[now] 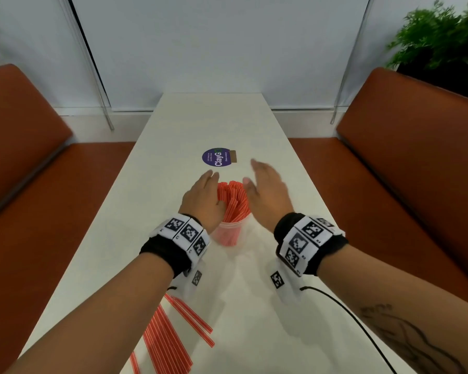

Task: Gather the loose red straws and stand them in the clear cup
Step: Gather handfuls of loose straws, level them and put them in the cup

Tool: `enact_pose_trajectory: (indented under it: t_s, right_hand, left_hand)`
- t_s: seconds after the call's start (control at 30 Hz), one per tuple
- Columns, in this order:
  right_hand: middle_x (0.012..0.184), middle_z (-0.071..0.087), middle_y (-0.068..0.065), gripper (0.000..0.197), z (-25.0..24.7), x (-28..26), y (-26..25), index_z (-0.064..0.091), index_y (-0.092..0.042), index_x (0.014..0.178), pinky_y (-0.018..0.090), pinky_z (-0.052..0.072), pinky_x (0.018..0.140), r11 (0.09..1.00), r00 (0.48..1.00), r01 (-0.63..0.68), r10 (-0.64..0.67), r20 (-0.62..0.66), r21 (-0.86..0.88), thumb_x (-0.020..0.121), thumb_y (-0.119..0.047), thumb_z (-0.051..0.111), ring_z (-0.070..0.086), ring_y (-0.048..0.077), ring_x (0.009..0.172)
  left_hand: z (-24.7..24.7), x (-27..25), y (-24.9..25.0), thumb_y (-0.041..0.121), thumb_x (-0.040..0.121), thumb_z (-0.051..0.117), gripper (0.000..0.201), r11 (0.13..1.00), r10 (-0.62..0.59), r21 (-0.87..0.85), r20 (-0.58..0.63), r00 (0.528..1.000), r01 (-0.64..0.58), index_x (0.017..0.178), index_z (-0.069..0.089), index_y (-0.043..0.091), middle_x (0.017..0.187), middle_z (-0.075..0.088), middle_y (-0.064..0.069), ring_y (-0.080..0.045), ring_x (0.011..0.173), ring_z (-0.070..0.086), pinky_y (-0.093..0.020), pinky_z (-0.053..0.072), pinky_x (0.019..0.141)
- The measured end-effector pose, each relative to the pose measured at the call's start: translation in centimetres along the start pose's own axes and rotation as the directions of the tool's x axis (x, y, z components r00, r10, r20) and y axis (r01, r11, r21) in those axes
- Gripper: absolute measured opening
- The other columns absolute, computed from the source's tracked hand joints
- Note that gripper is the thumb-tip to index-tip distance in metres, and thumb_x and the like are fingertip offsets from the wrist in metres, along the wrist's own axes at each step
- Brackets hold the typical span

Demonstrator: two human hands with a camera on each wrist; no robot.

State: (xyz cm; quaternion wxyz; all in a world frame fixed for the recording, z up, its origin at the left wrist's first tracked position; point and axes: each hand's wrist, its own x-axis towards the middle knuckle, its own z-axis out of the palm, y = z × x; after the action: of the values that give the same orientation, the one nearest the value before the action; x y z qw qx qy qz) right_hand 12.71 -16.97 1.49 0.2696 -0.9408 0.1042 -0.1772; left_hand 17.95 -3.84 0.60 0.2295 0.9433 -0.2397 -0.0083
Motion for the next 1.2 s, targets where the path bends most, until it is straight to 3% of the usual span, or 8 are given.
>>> enact_pose_trajectory:
  t_s: [0.17,0.37,0.5,0.73,0.87,1.0,1.1,1.2]
  right_hand:
    - [0.159,0.012,0.015,0.053,3.8,-0.4,1.1,0.011,0.0,0.149,0.032,0.004,0.12,0.983,0.955,0.155,-0.122,0.271,-0.104,0.103,-0.021,0.025,0.003,0.027,0.149]
    - [0.157,0.02,0.009,0.056,4.1,1.3,1.6,0.013,-0.01,0.151,0.038,0.02,0.12,0.973,0.924,0.223,-0.193,0.331,-0.056,0.1,-0.019,0.033,0.014,0.023,0.148]
    - [0.156,0.022,0.008,0.059,2.1,1.1,1.5,0.015,-0.009,0.15,0.032,0.018,0.119,0.955,0.987,0.108,-0.136,0.085,0.277,0.099,-0.022,0.041,0.021,0.019,0.145]
    - [0.13,0.05,0.007,0.048,0.2,-2.4,-0.7,0.046,-0.015,0.134,0.04,0.038,0.103,0.995,0.998,0.055,-0.055,0.001,0.079,0.089,-0.028,0.058,0.045,0.024,0.122]
    - [0.127,0.051,0.009,0.045,1.3,-6.7,-3.9,0.05,-0.01,0.128,0.035,0.039,0.098,0.999,0.984,0.02,-0.029,0.177,0.051,0.087,-0.024,0.061,0.047,0.026,0.118]
    - [0.134,0.048,0.009,0.047,3.2,-11.2,-6.2,0.046,-0.009,0.131,0.032,0.04,0.1,0.996,0.897,-0.091,0.073,0.436,0.02,0.089,-0.025,0.06,0.05,0.023,0.12]
    - [0.134,0.049,0.011,0.048,4.3,-13.5,-7.3,0.046,-0.006,0.131,0.033,0.042,0.097,0.989,0.819,-0.093,0.141,0.557,-0.113,0.09,-0.027,0.058,0.05,0.026,0.121]
    - [0.117,0.06,0.01,0.038,5.7,-14.7,-8.2,0.056,-0.003,0.116,0.032,0.048,0.086,0.976,0.747,-0.083,0.194,0.636,-0.2,0.09,-0.029,0.059,0.058,0.027,0.112]
  left_hand:
    - [1.7,1.0,0.1,0.021,0.094,0.033,0.059,0.978,0.116,0.161,0.104,0.988,-0.132,0.149,0.014,0.007,0.159,0.006,-0.011,-0.022,0.148,0.006,-0.038,0.02,0.118]
    - [2.4,1.0,-0.7,0.024,0.094,0.039,0.065,0.988,0.147,0.037,0.141,0.979,-0.153,0.15,0.011,0.01,0.16,0.01,-0.008,-0.022,0.148,0.006,-0.036,0.019,0.12]
    - [1.5,0.6,-0.9,0.018,0.087,0.053,0.079,0.996,0.042,-0.085,0.095,0.995,-0.034,0.15,0.007,0.006,0.16,0.002,-0.008,-0.018,0.148,0.003,-0.032,0.012,0.12]
    - [-1.5,-3.1,-3.6,0.018,0.091,0.048,0.05,0.984,-0.156,-0.063,0.131,0.979,0.165,0.139,0.039,0.012,0.148,0.035,-0.01,-0.025,0.133,0.039,-0.035,0.032,0.111]
    - [-2.9,-7.7,-5.5,0.025,0.091,0.049,0.041,0.964,-0.263,-0.01,0.131,0.956,0.266,0.131,0.049,0.013,0.138,0.05,-0.008,-0.024,0.126,0.047,-0.032,0.038,0.103]
    - [-3.0,-12.5,-7.0,0.03,0.091,0.05,0.041,0.937,-0.35,0.069,0.168,0.922,0.343,0.128,0.052,0.011,0.135,0.054,-0.008,-0.024,0.122,0.051,-0.029,0.041,0.095]
    - [-2.3,-15.6,-8.1,0.033,0.089,0.053,0.025,0.91,-0.413,0.136,0.213,0.885,0.392,0.089,0.062,0.01,0.116,0.064,-0.013,-0.024,0.086,0.06,-0.026,0.043,0.067]
    - [-1.7,-17.9,-8.9,0.033,0.086,0.056,0.039,0.884,-0.466,0.157,0.209,0.86,0.441,0.055,0.041,0.014,0.07,0.059,-0.008,-0.014,0.05,0.042,-0.02,0.028,0.045]
